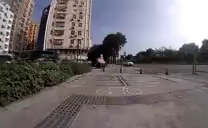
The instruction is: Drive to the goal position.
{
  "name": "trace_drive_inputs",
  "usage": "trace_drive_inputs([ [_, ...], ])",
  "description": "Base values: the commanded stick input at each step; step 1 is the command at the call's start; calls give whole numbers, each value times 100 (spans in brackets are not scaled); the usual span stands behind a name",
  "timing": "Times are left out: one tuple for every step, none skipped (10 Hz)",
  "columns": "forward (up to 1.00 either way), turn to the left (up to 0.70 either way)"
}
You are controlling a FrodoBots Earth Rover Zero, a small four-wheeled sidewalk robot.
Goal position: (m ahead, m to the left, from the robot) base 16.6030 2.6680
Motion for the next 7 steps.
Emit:
trace_drive_inputs([
  [70,0],
  [70,0],
  [70,0],
  [70,0],
  [70,0],
  [70,0],
  [70,0],
])
